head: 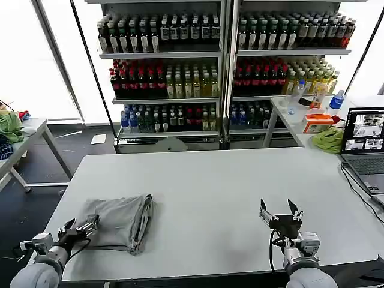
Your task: Fold and organize the clothes.
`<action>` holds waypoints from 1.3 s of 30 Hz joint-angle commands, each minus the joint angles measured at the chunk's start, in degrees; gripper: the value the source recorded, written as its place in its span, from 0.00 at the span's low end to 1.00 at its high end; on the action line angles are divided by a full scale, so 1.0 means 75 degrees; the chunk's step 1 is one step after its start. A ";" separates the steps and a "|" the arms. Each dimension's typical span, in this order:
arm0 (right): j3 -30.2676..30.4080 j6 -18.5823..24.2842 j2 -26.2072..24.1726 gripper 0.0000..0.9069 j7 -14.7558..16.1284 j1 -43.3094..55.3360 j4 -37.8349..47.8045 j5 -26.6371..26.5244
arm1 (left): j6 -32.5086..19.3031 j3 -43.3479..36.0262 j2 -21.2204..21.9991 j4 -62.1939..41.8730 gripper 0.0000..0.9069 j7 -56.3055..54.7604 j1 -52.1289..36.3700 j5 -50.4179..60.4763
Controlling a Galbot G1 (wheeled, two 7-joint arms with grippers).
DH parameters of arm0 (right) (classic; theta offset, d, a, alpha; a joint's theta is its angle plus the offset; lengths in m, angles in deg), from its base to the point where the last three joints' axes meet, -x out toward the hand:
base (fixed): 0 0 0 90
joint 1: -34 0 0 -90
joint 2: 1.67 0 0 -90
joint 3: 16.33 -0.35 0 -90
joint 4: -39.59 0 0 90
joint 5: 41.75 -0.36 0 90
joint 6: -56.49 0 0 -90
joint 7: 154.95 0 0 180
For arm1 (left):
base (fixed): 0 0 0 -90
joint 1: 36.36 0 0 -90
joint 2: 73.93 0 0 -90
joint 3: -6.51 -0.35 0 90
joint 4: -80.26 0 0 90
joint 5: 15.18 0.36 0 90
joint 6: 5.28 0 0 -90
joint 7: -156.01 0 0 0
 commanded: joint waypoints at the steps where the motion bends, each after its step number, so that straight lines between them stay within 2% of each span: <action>1: -0.0005 0.0005 0.0003 1.00 -0.0002 0.0004 -0.0013 0.0001 | -0.0058 -0.0050 0.0047 -0.0085 0.00 0.0078 0.0052 0.0131; 15: -0.0019 0.0004 -0.0005 1.00 -0.0011 0.0039 -0.0054 -0.0008 | -0.0246 -0.0050 0.0090 -0.0035 0.00 0.0124 0.0013 0.0352; 19: -0.0054 -0.0003 -0.0025 1.00 -0.0011 0.0080 -0.0044 -0.0021 | -0.0258 0.0286 -0.0018 -0.0041 0.00 0.0108 0.0030 0.0286; 24: 0.0020 -0.0006 -0.0033 1.00 -0.0011 0.0143 0.0009 -0.0019 | -0.0239 0.1213 -0.0479 -0.0058 0.00 0.0064 0.0128 -0.0108; 32: 0.0257 -0.0020 -0.0045 1.00 -0.0013 0.0332 0.0107 -0.0017 | -0.0331 0.3033 -0.1696 -0.0371 0.00 0.0145 0.0531 -0.0210; 35: 0.0325 -0.0024 -0.0033 1.00 -0.0015 0.0387 0.0120 -0.0016 | -0.0347 0.3286 -0.1931 -0.0395 0.00 0.0163 0.0621 -0.0181; 39: 0.0353 -0.0024 -0.0030 1.00 -0.0010 0.0385 0.0101 -0.0018 | -0.0334 0.3352 -0.1962 -0.0373 0.00 0.0159 0.0579 -0.0134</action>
